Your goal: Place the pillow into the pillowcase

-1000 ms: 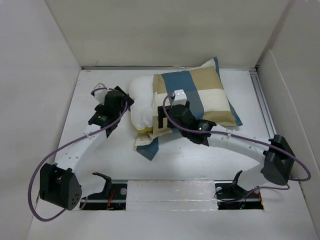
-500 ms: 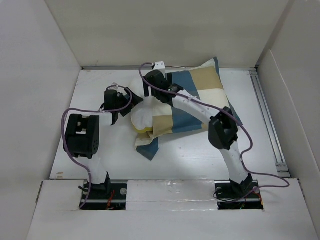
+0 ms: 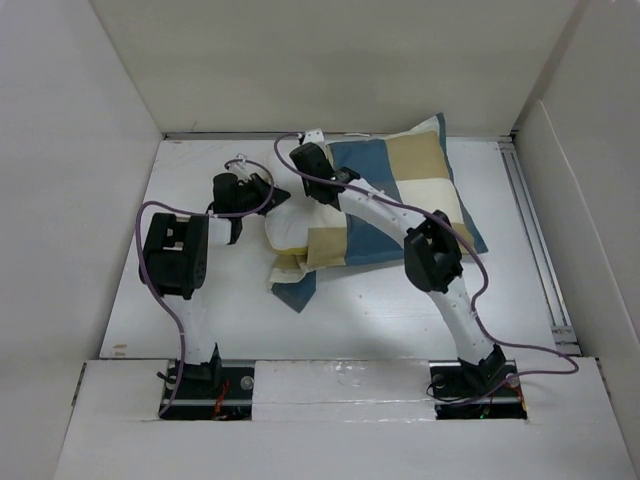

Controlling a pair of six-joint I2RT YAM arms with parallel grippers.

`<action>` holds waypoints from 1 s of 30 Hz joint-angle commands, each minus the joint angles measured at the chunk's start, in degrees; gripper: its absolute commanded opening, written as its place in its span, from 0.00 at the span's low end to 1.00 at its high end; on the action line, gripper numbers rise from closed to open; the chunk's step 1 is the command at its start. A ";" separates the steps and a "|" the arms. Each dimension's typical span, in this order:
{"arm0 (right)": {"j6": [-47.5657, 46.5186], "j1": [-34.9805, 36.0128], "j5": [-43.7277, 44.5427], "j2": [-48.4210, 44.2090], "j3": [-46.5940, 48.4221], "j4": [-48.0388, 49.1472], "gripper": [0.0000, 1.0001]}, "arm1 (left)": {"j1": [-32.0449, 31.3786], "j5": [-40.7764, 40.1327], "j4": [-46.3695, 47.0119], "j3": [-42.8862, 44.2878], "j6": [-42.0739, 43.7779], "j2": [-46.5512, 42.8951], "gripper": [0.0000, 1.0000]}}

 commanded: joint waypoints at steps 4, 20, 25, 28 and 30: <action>-1.69 2.17 -31.91 -17.90 -4.09 11.33 0.00 | -1.34 9.46 8.94 2.16 -0.34 -11.03 0.00; 4.97 -2.48 -79.36 -32.67 -7.16 25.72 0.00 | -14.78 6.42 0.70 -3.27 7.65 -32.40 0.00; 19.56 -2.32 -90.04 -34.44 -11.30 45.95 0.00 | -19.88 3.24 -1.95 -4.07 11.17 -29.34 0.00; 23.70 -1.00 -92.43 -35.31 -12.52 52.89 0.00 | -24.09 1.49 -1.95 -3.46 11.88 -26.95 0.00; 23.71 -0.99 -92.43 -35.32 -12.53 53.61 0.00 | -29.00 -1.67 -1.95 -3.46 12.67 -26.43 0.00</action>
